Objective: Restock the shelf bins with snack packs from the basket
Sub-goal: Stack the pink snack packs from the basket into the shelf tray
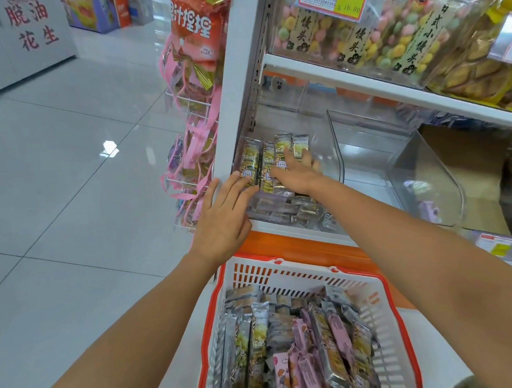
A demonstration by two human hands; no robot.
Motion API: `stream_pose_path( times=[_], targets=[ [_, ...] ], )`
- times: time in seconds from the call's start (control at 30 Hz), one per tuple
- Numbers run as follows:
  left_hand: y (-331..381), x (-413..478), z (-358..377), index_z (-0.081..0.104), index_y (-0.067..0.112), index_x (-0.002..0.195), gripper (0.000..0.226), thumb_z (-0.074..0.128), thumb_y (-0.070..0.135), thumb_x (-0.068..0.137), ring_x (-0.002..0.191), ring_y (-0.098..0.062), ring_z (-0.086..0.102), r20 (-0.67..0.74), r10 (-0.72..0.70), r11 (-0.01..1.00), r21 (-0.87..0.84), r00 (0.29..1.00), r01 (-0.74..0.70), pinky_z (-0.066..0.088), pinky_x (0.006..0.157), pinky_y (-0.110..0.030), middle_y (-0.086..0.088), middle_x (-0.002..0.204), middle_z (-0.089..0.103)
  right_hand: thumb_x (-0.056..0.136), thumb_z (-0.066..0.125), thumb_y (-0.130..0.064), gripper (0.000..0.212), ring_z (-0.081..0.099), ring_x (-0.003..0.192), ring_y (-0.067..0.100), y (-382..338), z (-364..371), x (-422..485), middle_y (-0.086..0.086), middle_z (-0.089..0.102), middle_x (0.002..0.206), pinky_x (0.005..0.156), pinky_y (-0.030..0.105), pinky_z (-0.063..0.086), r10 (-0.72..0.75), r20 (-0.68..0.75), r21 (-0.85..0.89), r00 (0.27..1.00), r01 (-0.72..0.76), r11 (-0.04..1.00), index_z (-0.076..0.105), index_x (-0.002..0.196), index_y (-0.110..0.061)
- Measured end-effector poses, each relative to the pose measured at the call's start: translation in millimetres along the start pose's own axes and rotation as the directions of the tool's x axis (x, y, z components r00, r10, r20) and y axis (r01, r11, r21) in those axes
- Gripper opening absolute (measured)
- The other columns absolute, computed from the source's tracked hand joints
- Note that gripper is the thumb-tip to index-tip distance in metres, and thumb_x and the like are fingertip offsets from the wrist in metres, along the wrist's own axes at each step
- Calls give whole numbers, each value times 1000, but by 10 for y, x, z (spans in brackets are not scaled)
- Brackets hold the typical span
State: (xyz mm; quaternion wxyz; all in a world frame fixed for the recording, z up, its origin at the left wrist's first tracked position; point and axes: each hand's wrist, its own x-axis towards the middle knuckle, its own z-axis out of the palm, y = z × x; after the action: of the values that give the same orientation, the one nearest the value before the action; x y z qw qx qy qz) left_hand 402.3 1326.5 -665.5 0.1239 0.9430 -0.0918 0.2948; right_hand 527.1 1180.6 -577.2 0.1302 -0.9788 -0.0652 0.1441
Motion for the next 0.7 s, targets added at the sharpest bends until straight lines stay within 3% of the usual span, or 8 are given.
stream_pose_path(
  times=[0.1,0.3,0.43,0.57,0.63,0.7],
  targets=[
    [9,2,2,49,13,137,53,50,19,85,146,-25,27,-2,-2,1000,12,1000,2,2,123,-45,-7,147,46,95,38,-59,79,-23,146,32,25,-15,13,-1,-19,161,118,54,-6,-24,41,-29,999,25,999,-6,155,-32],
    [11,21,3,49,13,137,54,53,18,84,146,-25,27,-1,-3,1000,17,1000,3,3,123,-45,-6,147,45,94,39,-52,76,-3,149,33,42,-84,12,4,1,164,119,49,9,-26,-42,-109,999,21,994,2,156,-27],
    [30,37,-6,50,12,134,50,45,21,85,145,-26,28,10,-10,1000,17,1000,10,7,122,-48,-7,147,46,95,38,-57,79,-11,149,29,91,-103,-8,7,-6,163,119,47,1,-27,-45,-157,999,19,987,1,156,-25],
    [57,56,-11,52,12,132,47,44,22,87,145,-26,29,9,-22,1000,17,1000,22,10,121,-49,-8,146,47,101,20,-53,66,-15,149,27,107,-96,-63,6,-14,162,118,49,-4,-67,57,-99,996,73,992,-6,155,-27],
    [73,73,-15,52,13,132,46,44,22,87,144,-27,30,7,-25,1000,16,1000,24,12,121,-51,-8,145,48,103,18,-42,59,-7,150,28,106,-127,-80,7,-4,164,119,49,2,-100,29,-96,995,102,990,-2,156,-25],
    [89,99,-17,53,14,132,46,42,23,88,144,-28,31,19,-15,1000,23,1000,15,14,119,-53,-7,144,49,103,26,-33,58,12,147,32,123,-182,-77,12,16,161,117,46,19,-121,-48,-90,992,116,989,8,156,-19]
  ],
)
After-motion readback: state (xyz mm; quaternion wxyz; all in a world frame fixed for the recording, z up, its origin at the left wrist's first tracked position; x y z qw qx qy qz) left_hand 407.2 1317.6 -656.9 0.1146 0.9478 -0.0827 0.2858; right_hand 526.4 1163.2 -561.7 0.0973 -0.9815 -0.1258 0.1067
